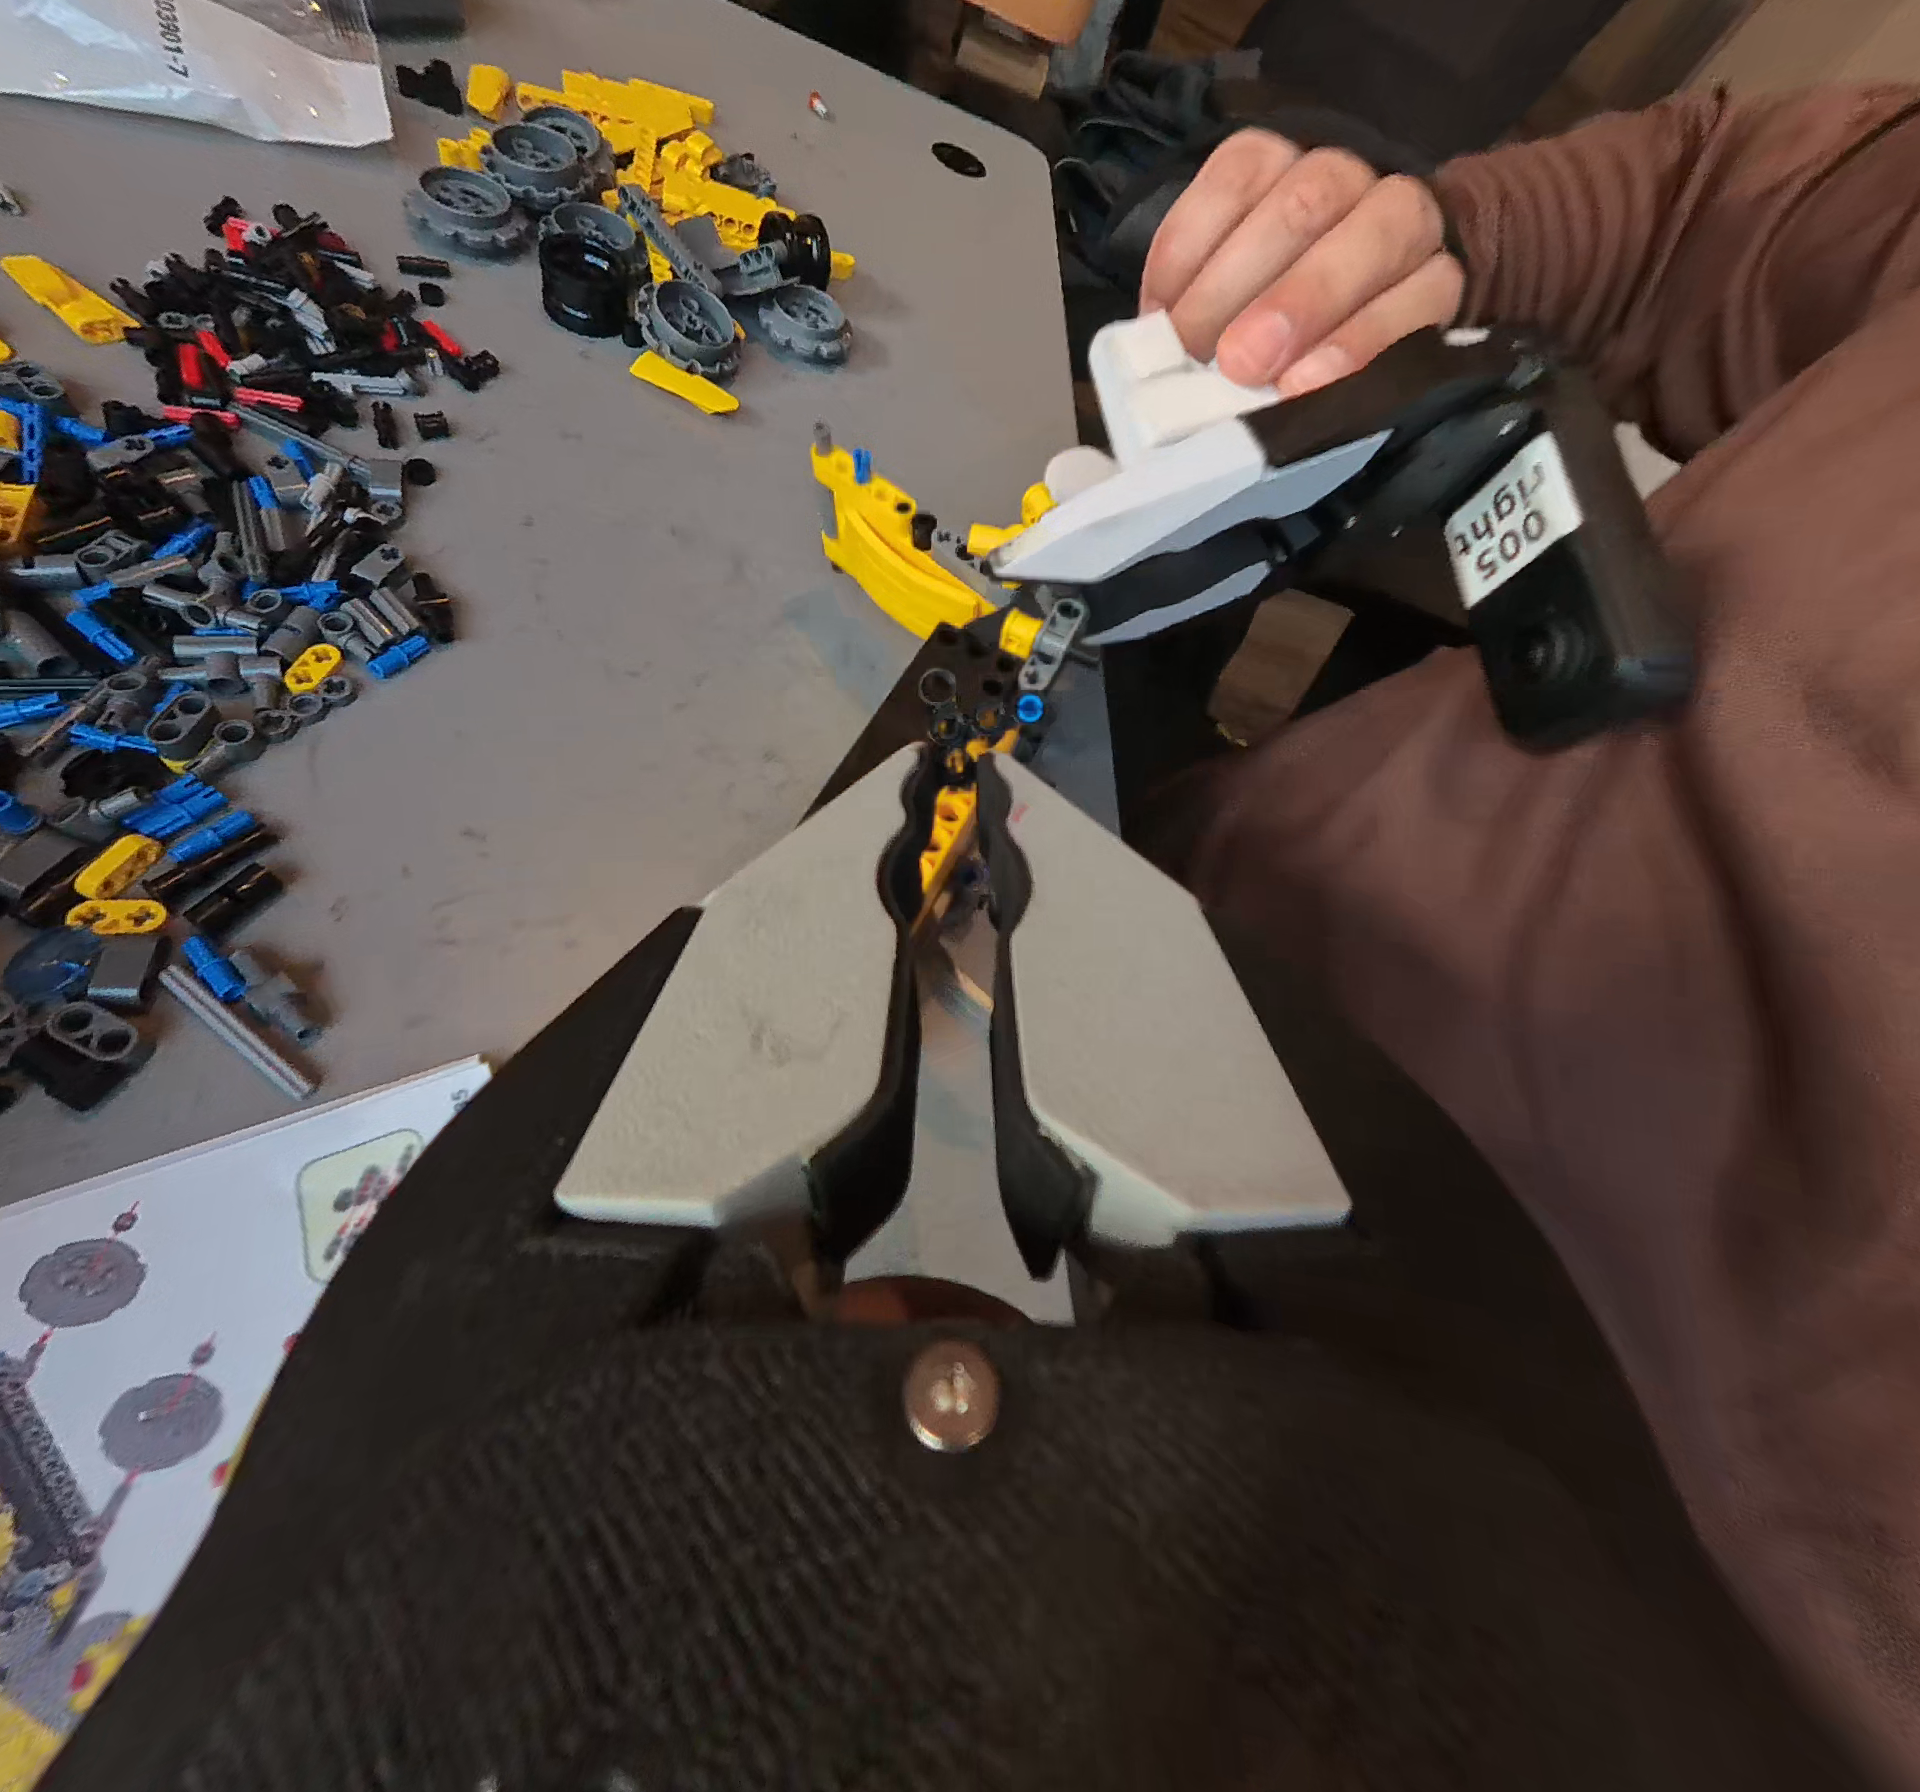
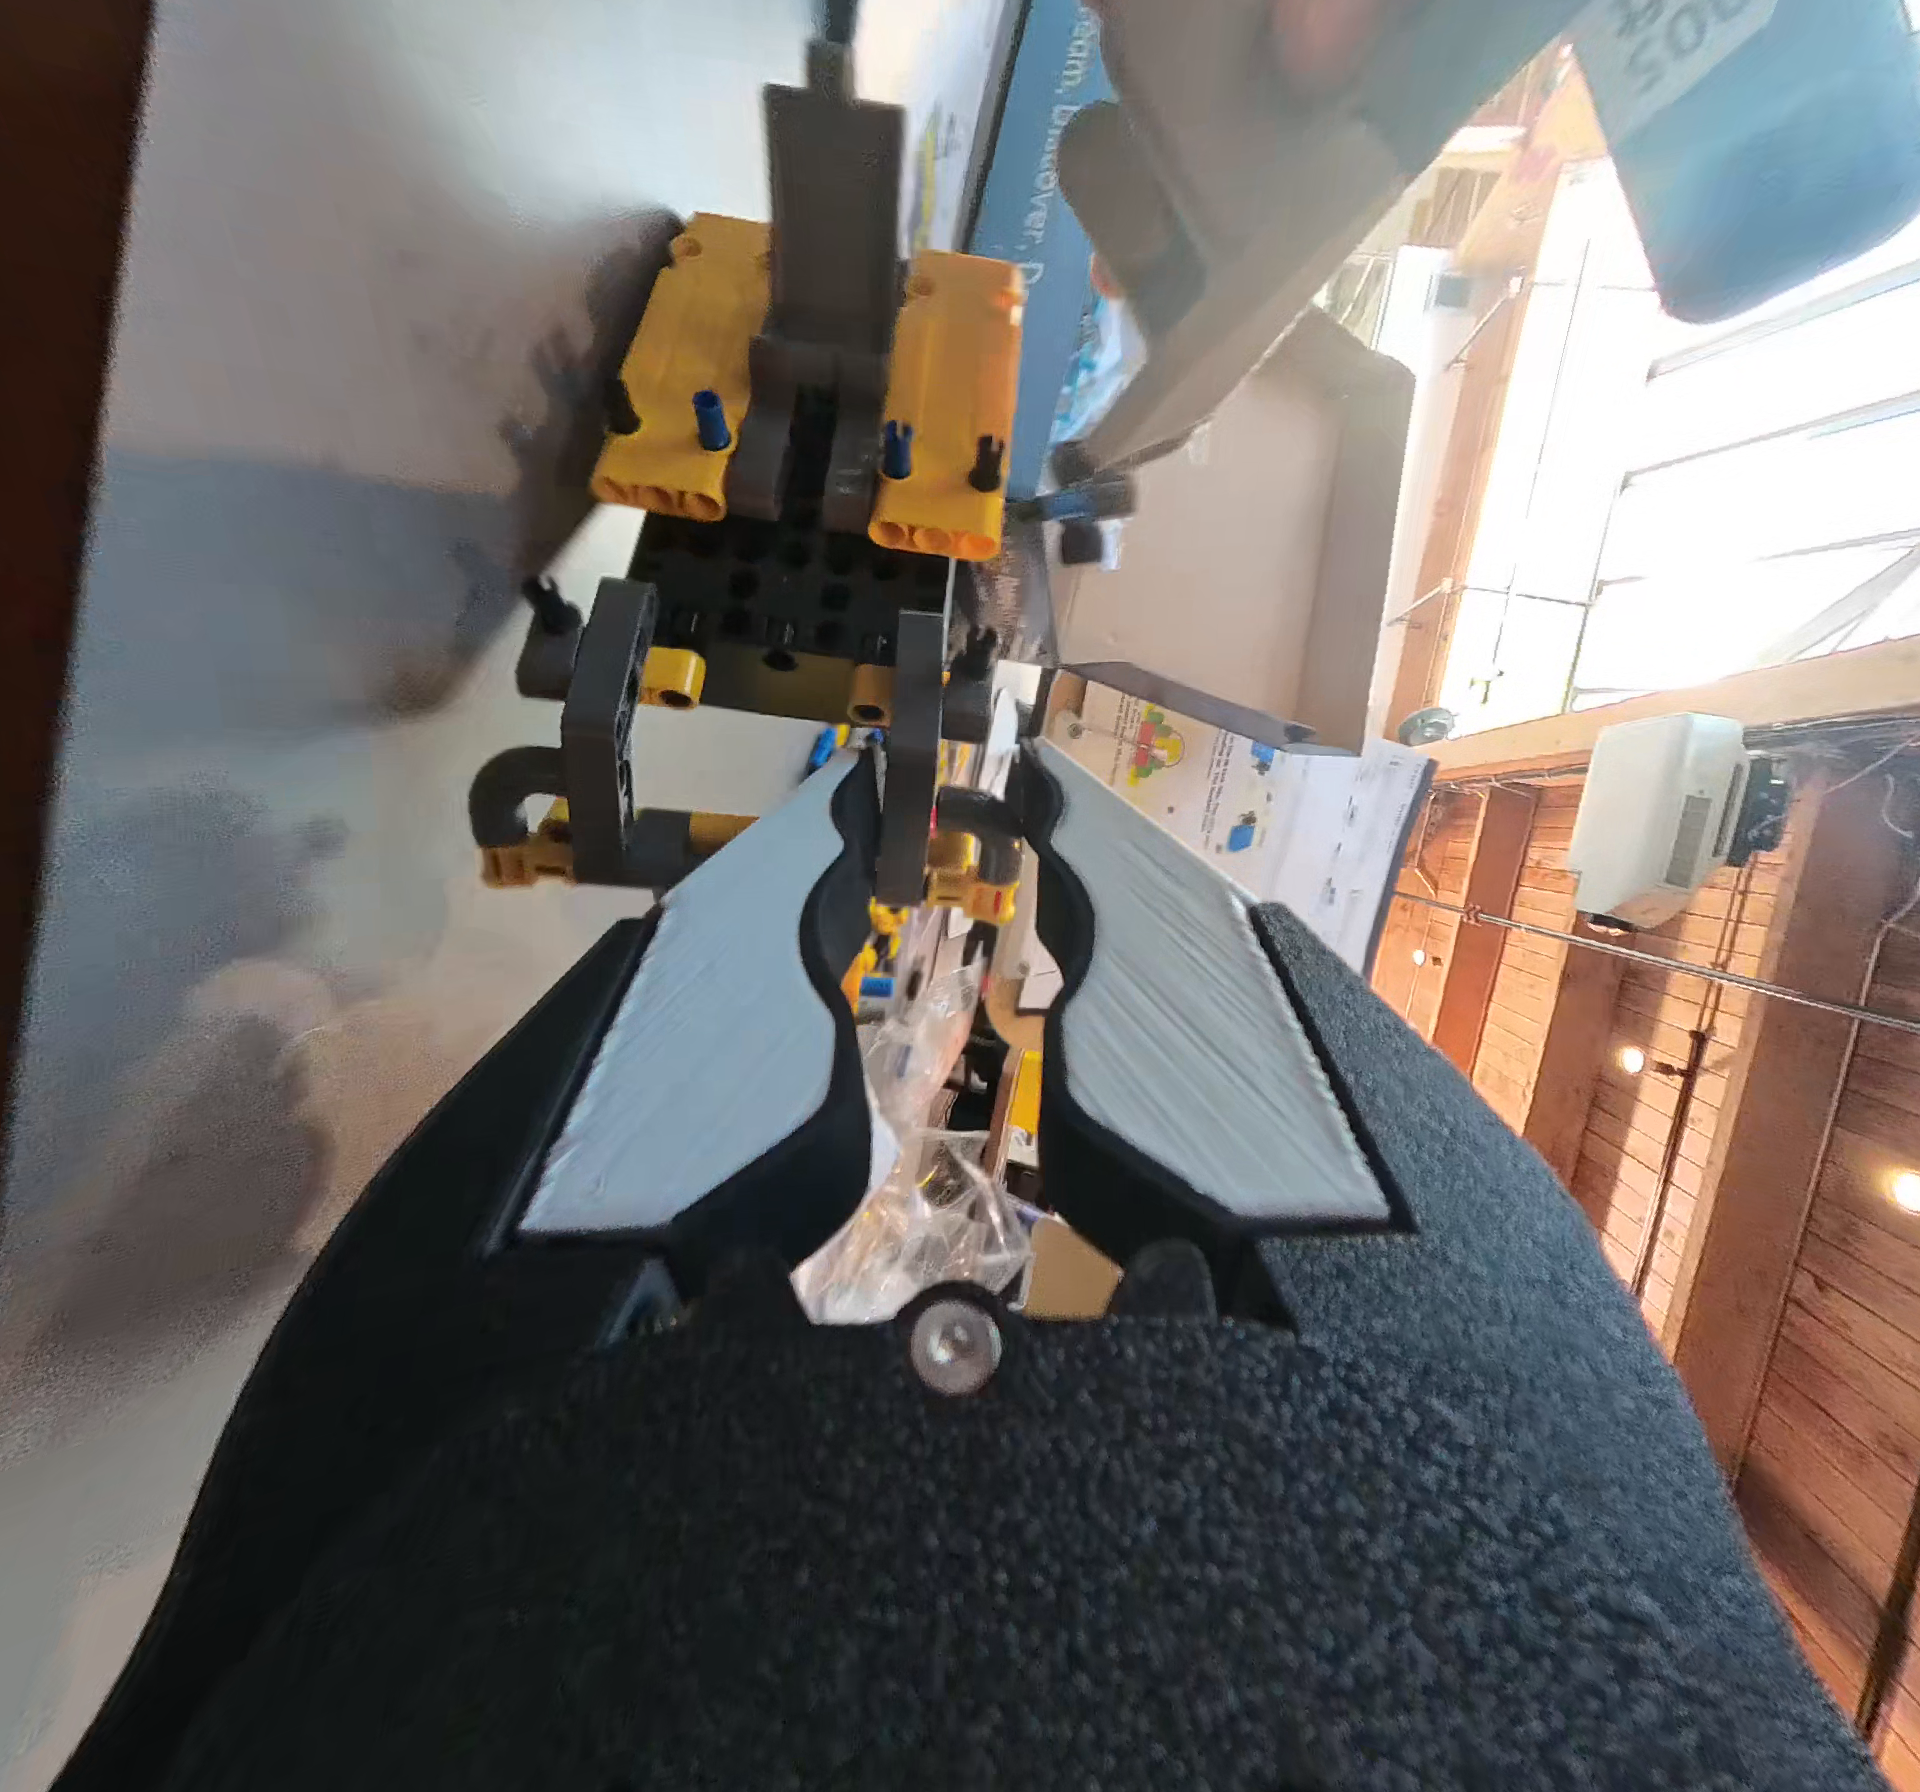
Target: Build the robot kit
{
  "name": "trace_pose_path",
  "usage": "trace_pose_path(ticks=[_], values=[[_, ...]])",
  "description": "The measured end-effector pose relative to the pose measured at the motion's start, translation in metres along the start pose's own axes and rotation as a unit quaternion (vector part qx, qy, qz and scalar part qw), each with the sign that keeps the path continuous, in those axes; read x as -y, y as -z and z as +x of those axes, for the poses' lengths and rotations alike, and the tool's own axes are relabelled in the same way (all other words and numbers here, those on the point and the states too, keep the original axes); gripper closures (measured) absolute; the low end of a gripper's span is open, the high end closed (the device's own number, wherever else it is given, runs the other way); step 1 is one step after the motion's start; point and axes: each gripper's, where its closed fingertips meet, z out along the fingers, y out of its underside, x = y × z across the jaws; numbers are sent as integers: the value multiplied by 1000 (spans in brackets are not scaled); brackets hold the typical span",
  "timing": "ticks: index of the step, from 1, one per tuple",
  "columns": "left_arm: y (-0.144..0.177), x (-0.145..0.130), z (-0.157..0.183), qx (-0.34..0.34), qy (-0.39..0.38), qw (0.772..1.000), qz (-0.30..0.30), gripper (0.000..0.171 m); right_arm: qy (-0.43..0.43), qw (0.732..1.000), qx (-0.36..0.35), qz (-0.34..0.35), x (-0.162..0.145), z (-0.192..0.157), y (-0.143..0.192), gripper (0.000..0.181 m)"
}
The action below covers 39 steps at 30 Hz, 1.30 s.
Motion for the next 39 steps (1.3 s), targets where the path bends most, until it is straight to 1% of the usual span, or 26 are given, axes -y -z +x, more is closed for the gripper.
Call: trace_pose_path(ticks=[2, 4, 5, 7, 8, 10, 12, 14, 15, 17, 19, 20, 22, 23, 24, 26, 27, 30, 32, 34, 36, 39], values=[[1, 4, 2, 9, 3, 1000, 25, 167, 0, 1000, -4, -9, 0, -11, 5, 157], [3, 8, -1, 27, -18, 999, 39, 168, 0, 1000, -24, -9, 3, -12, 13, 159], [3, 9, -6, 39, -32, 998, 39, 168, 1, 999, -34, -8, 6, -11, 16, 159], [2, 9, -18, 52, -27, 998, 30, 167, -3, 999, -49, -6, 11, -9, 23, 154], [1, 10, -22, 51, -24, 998, 31, 167, -14, 999, -46, -13, 11, -9, 26, 155], [1, 13, -26, 48, -14, 998, 32, 167, -68, 997, -5, -30, 9, -13, 33, 166], [1, 19, -15, 9, -4, 999, 41, 167, -151, 986, 45, -46, 4, -15, 44, 166], [0, 25, -3, -24, -12, 999, 47, 168, -238, 966, 91, -50, -1, -17, 56, 161], [-2, 25, 2, -39, -25, 998, 39, 168, -276, 954, 101, -54, -5, -16, 61, 161], [-10, 23, 9, -69, -60, 995, 28, 168, -345, 931, 101, -56, -14, -12, 65, 147], [-18, 25, 14, -99, -87, 991, 30, 168, -420, 902, 90, -45, -21, -9, 63, 149], [-21, 26, 13, -103, -97, 989, 31, 168, -462, 883, 79, -28, -21, -7, 62, 148], [-25, 27, 5, -88, -102, 990, 28, 167, -536, 842, 60, 17, -18, -1, 59, 146], [-25, 25, 1, -81, -103, 991, 22, 168, -555, 829, 67, 32, -14, -2, 58, 144], [-23, 21, -7, -64, -103, 993, 7, 168, -557, 826, 83, 35, -11, -7, 58, 143], [-17, 17, -31, -10, -105, 994, -13, 167, -537, 838, 91, 16, -12, -19, 56, 141], [-14, 15, -37, -5, -101, 995, -21, 167, -532, 842, 89, 11, -11, -25, 56, 141], [-17, 10, -41, -26, -70, 997, -31, 167, -530, 842, 102, 6, 0, -37, 59, 150], [-23, 1, -36, -50, -56, 996, -50, 168, -523, 846, 103, -4, 3, -40, 60, 149], [-26, -9, -30, -67, -53, 993, -76, 168, -511, 851, 120, -2, 14, -41, 56, 151], [-25, -12, -28, -62, -57, 993, -88, 168, -489, 863, 127, -13, 21, -42, 48, 157], [-23, -15, -24, -58, -47, 993, -94, 168, -457, 882, 111, -36, 15, -39, 36, 157]])
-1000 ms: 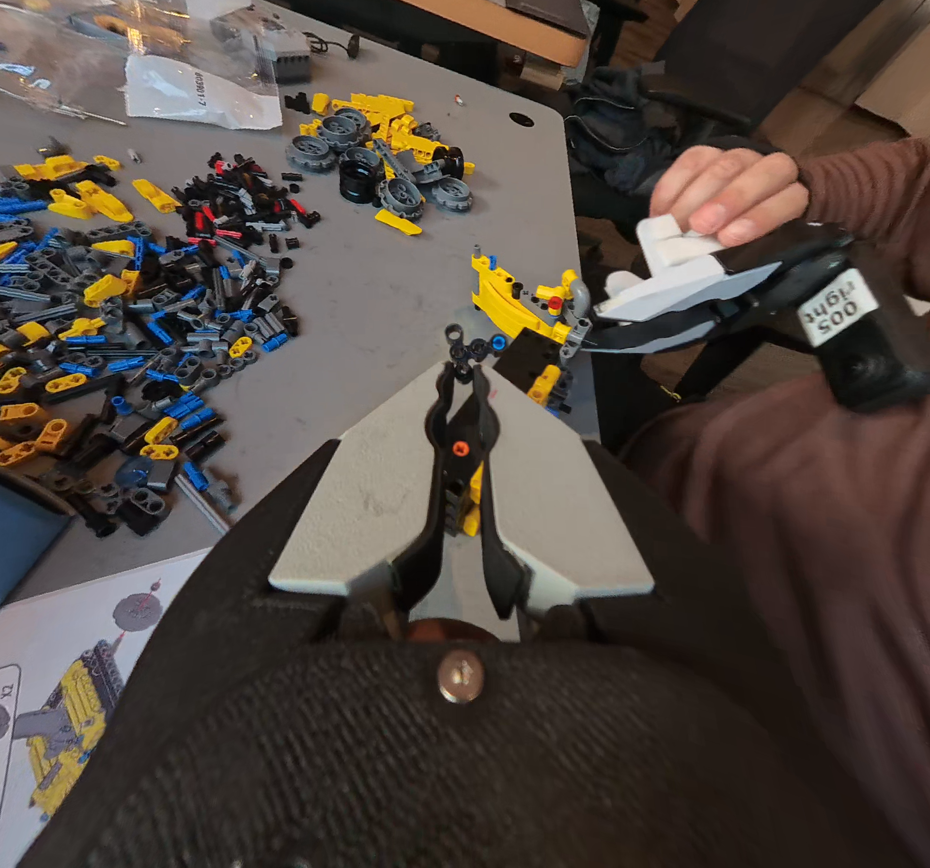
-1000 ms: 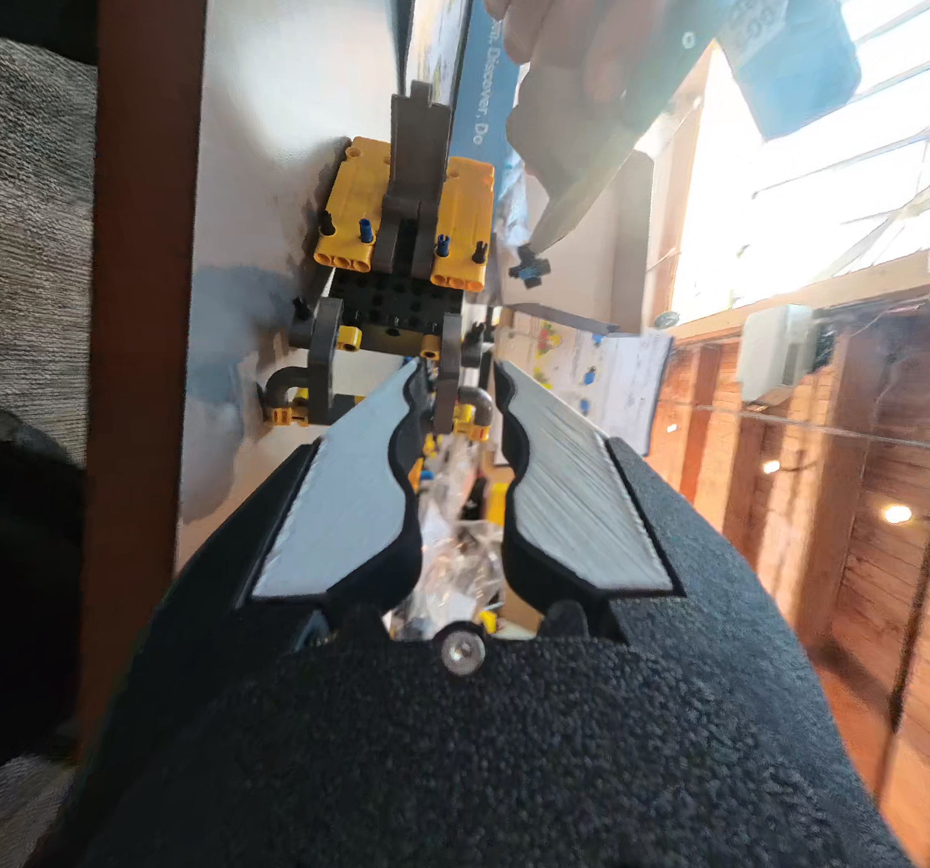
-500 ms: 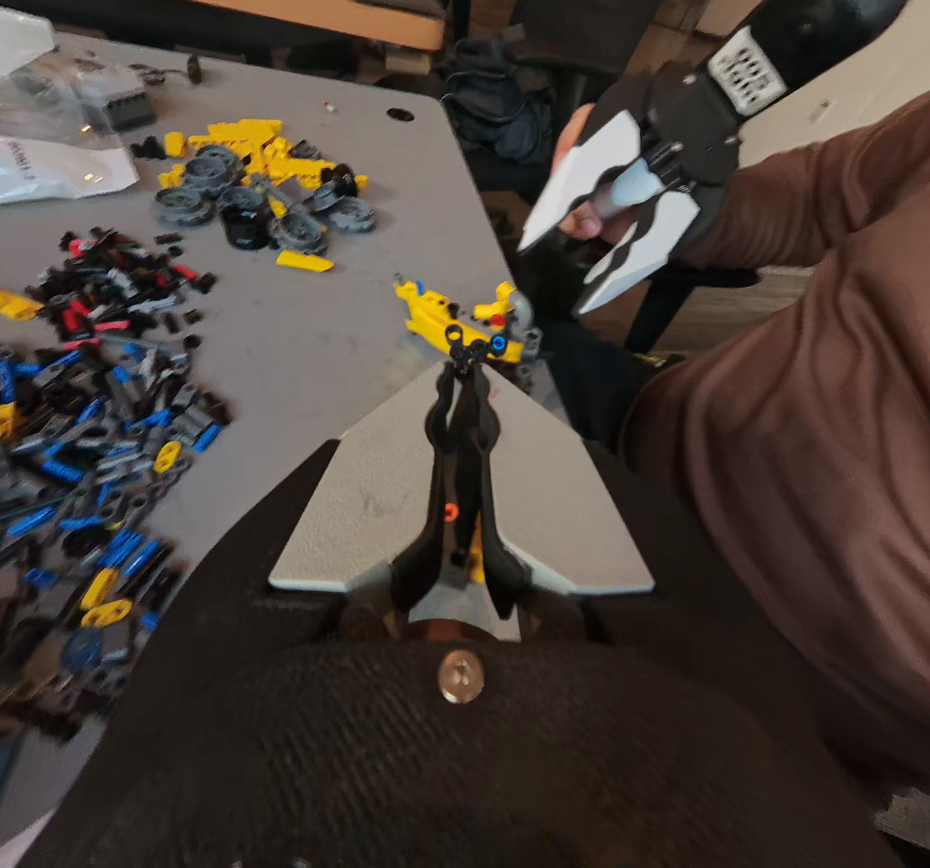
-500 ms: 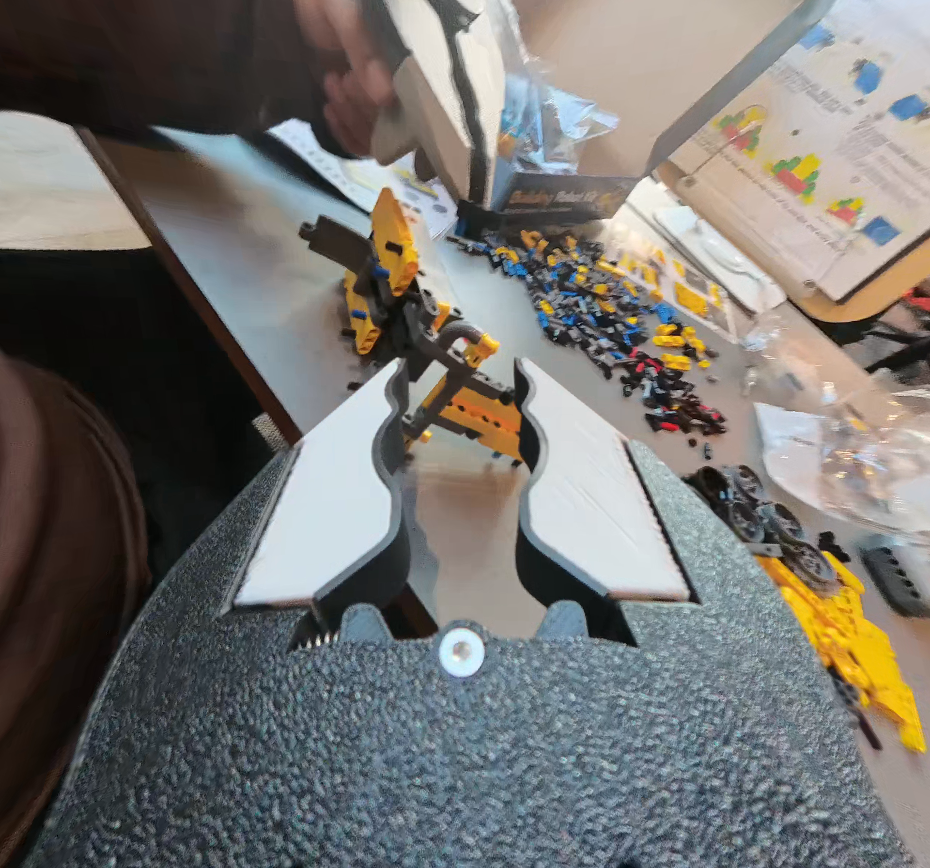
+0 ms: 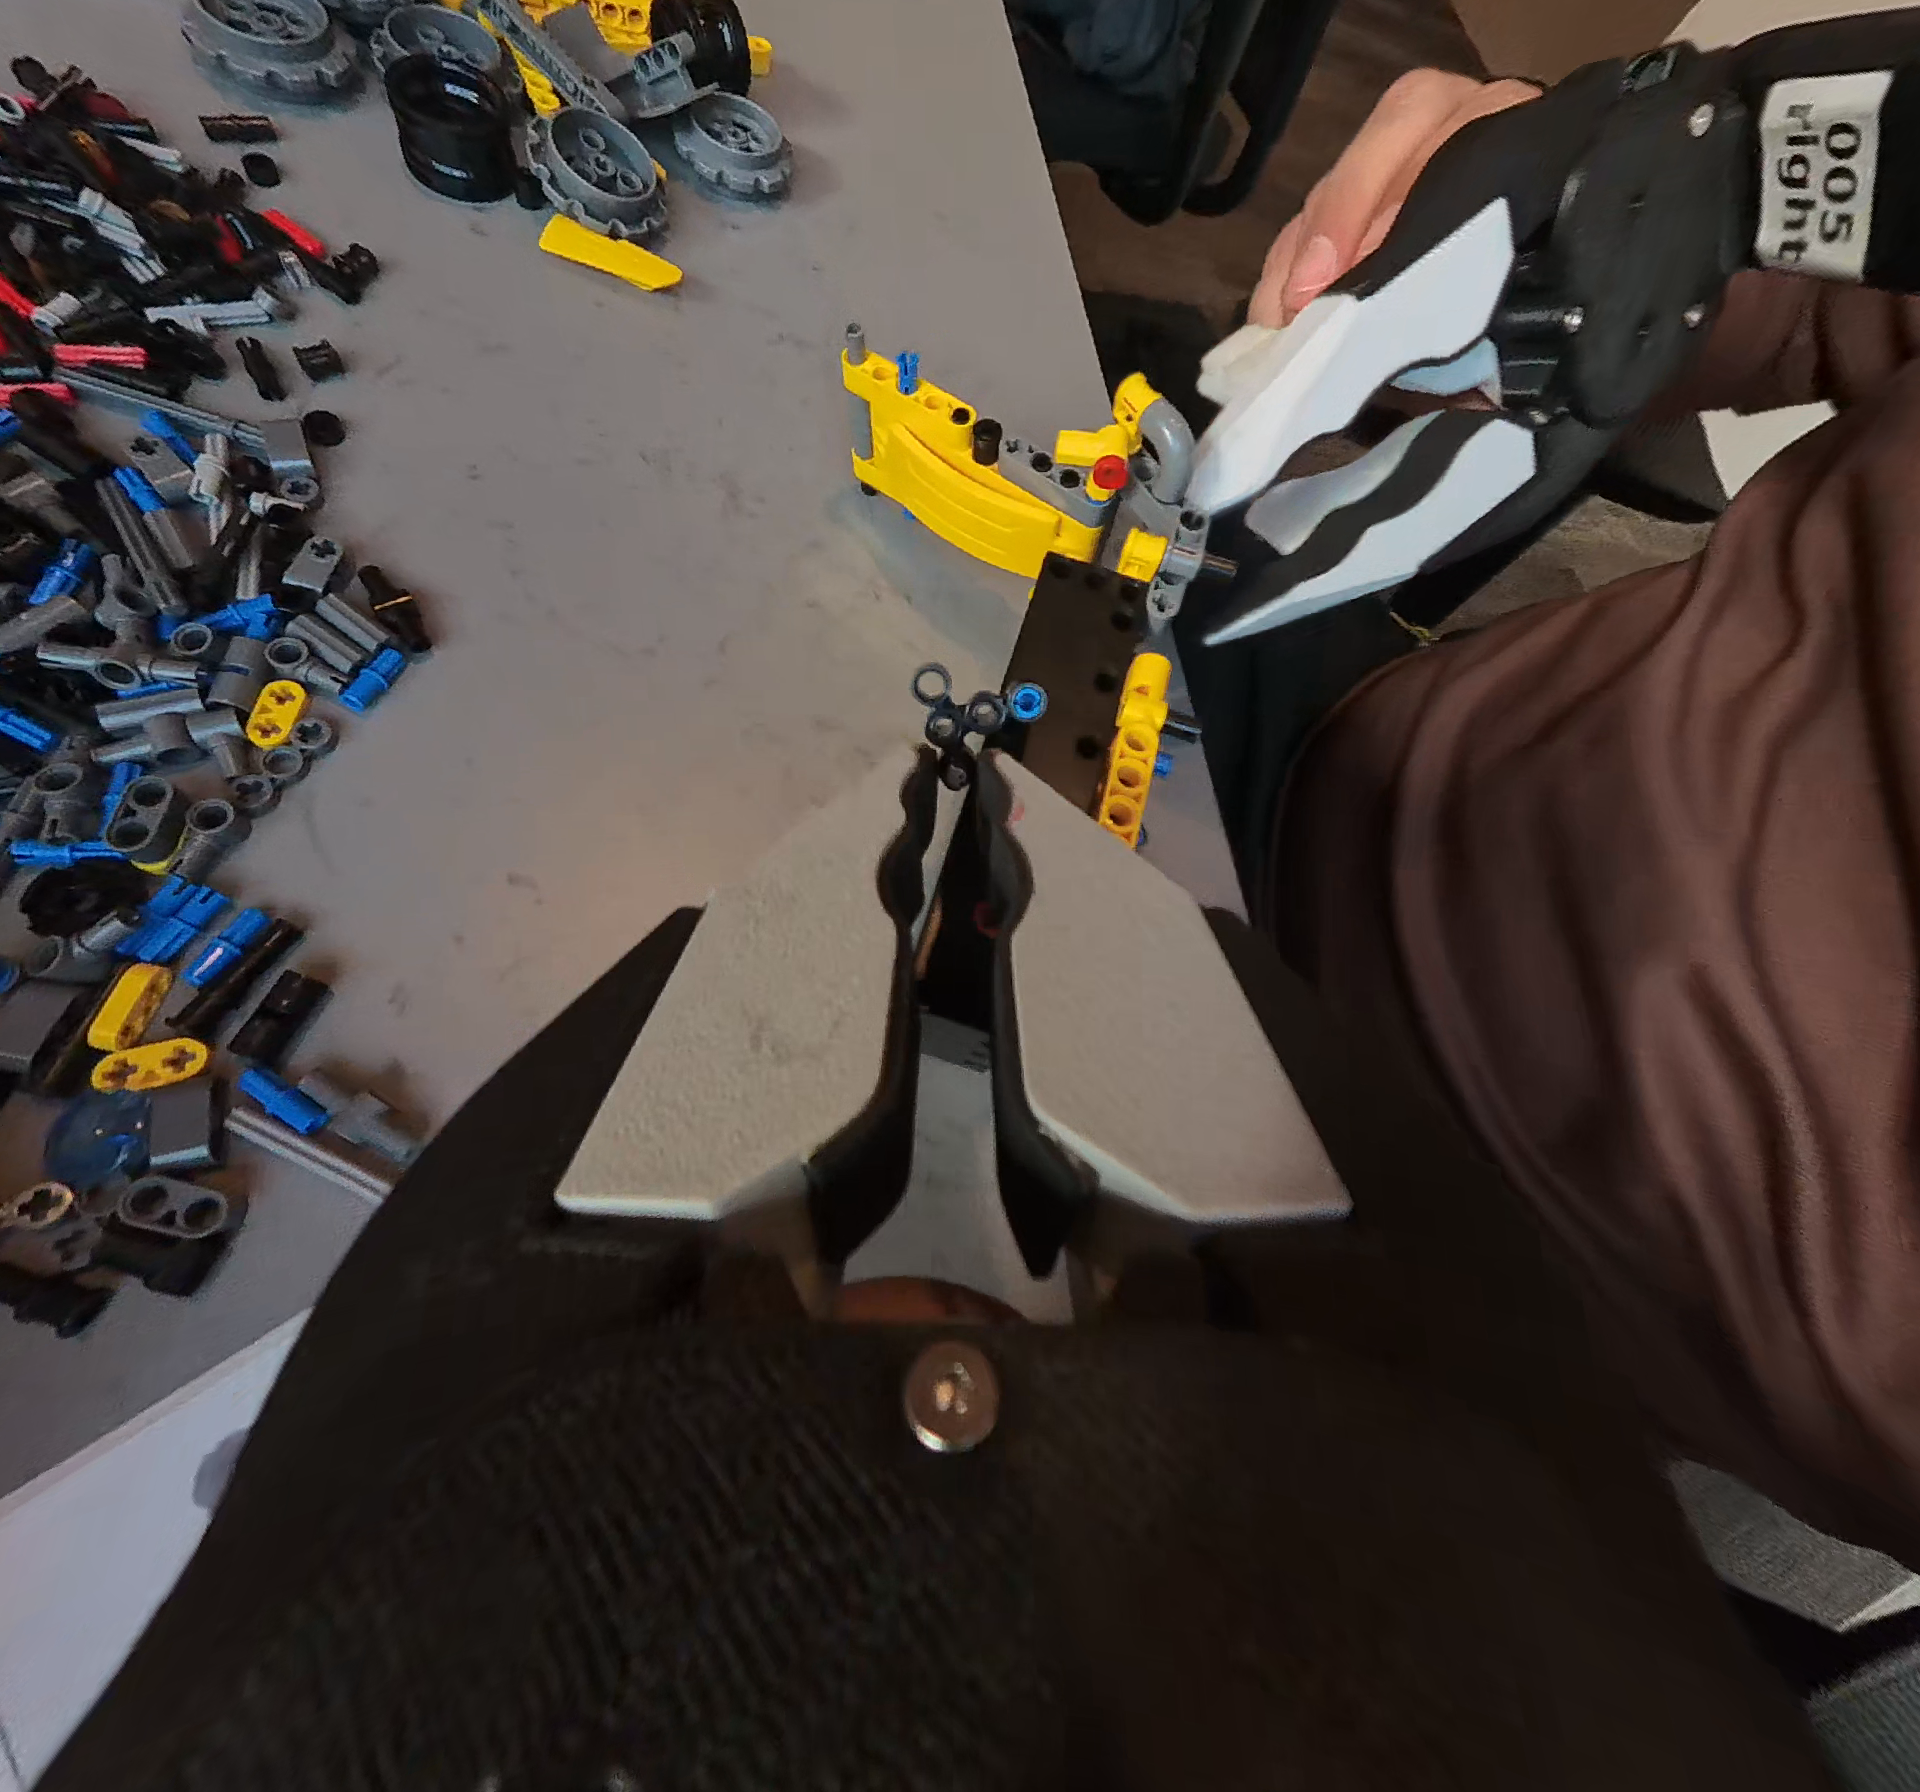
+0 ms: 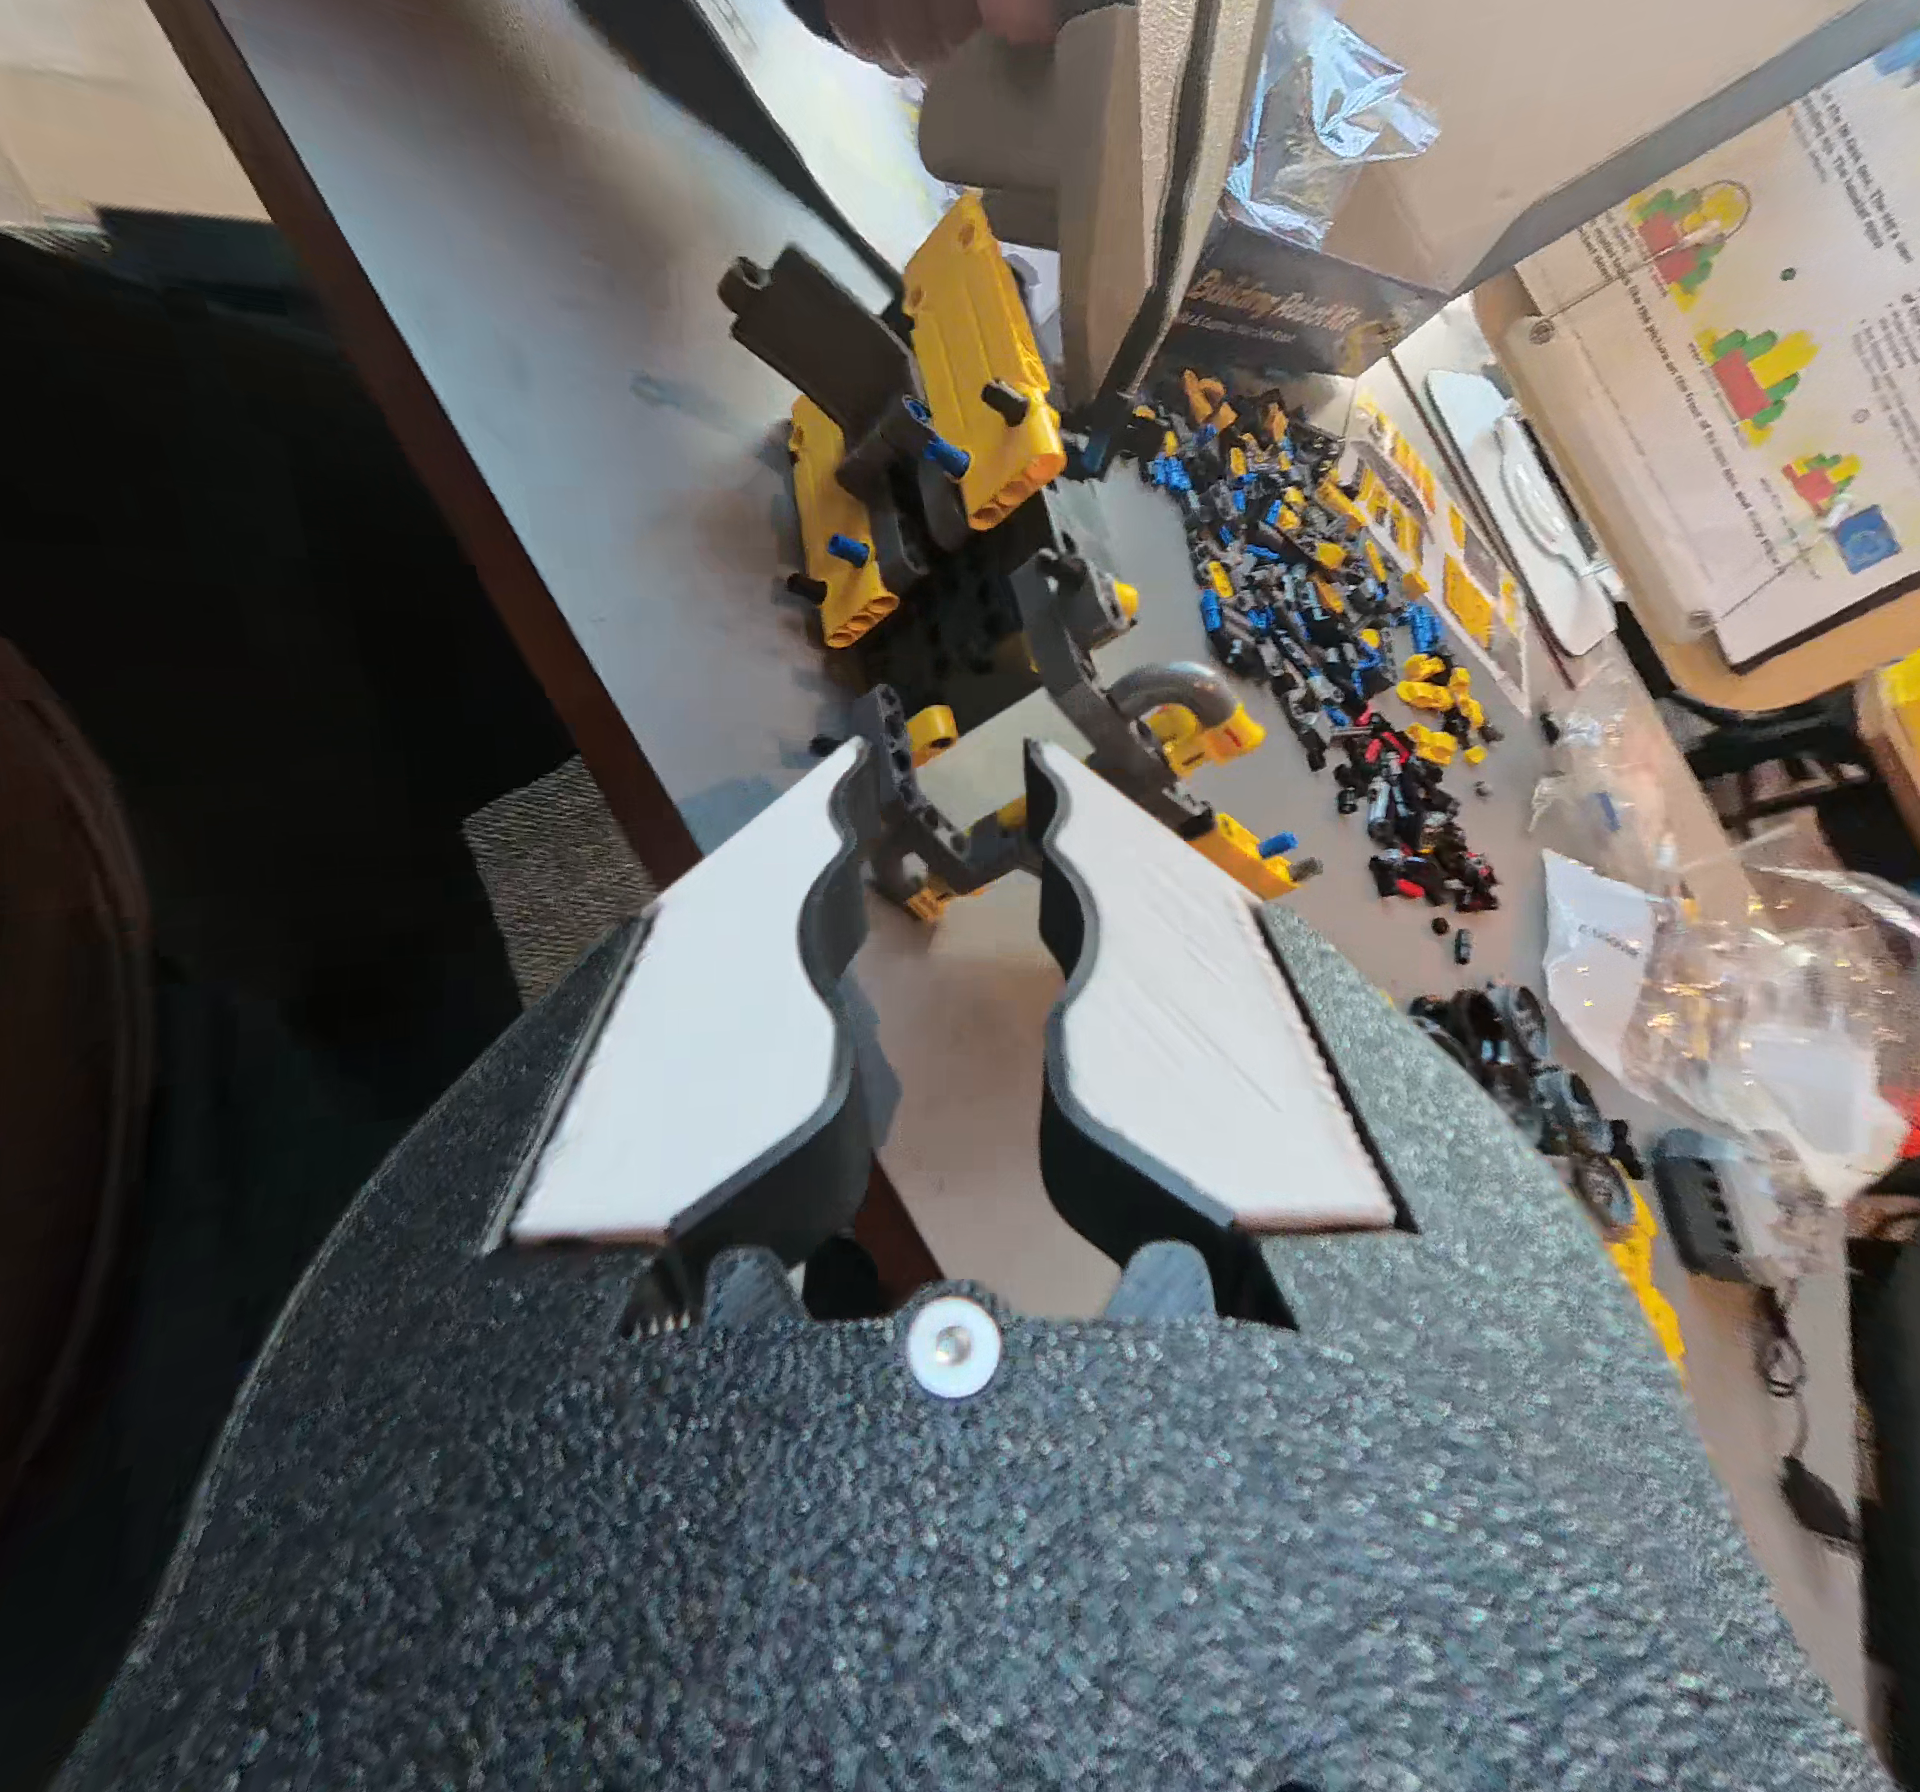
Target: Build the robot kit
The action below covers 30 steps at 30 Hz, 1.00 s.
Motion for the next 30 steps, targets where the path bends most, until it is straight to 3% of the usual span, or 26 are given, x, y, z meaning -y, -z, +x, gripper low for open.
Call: trace_pose_path(ticks=[9, 12, 16, 17, 18, 19, 25, 30], values=[[13, 1, 24, 38, 3, 998, 46, 168, 40, 999, 2, 3, -3, 5, 3, 159], [21, 8, 31, 56, -7, 997, 52, 168, 54, 998, -5, 30, 9, 14, 17, 169], [19, 21, 40, 65, -44, 997, 22, 168, 18, 995, 75, 58, 36, 26, 26, 171], [16, 22, 42, 62, -53, 997, 9, 168, 12, 996, 79, 50, 40, 33, 21, 162], [12, 24, 44, 57, -61, 997, -3, 167, 21, 996, 72, 45, 46, 38, 14, 140], [9, 26, 46, 47, -67, 997, -13, 167, 46, 996, 63, 42, 51, 40, 8, 131], [0, 23, 43, -16, -64, 996, -53, 167, 280, 959, 8, 29, 59, 26, -18, 150], [-3, 21, 42, -55, -69, 993, -74, 167, 341, 940, 18, 16, 60, 16, -23, 153]])
